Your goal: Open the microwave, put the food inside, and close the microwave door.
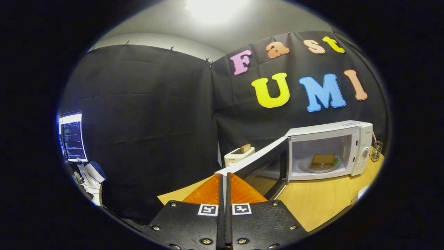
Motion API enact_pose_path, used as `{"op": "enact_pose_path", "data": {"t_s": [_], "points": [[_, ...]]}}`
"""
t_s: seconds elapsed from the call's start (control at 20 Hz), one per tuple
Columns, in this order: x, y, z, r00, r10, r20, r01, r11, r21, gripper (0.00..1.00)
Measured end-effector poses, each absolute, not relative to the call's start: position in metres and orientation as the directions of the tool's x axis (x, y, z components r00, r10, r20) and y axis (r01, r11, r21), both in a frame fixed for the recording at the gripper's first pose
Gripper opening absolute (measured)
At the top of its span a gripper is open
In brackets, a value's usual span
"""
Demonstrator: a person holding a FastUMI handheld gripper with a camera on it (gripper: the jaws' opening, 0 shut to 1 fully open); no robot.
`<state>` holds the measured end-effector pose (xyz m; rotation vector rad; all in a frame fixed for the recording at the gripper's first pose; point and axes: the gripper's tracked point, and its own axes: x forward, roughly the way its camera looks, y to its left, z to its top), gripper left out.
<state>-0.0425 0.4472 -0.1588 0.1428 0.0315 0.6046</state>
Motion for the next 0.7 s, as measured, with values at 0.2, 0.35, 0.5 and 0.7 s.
{"op": "enact_pose_path", "data": {"t_s": [0.2, 0.35, 0.5, 0.7], "points": [[-0.043, 0.484, -0.161, 0.804, 0.594, 0.011, -0.588, 0.794, 0.153, 0.0], [-0.03, 0.494, -0.171, 0.825, 0.565, -0.009, -0.555, 0.813, 0.175, 0.01], [-0.02, 0.494, -0.182, 0.834, 0.551, -0.026, -0.535, 0.819, 0.206, 0.01], [-0.024, 0.484, -0.181, 0.835, 0.551, -0.001, -0.541, 0.82, 0.185, 0.01]]}}
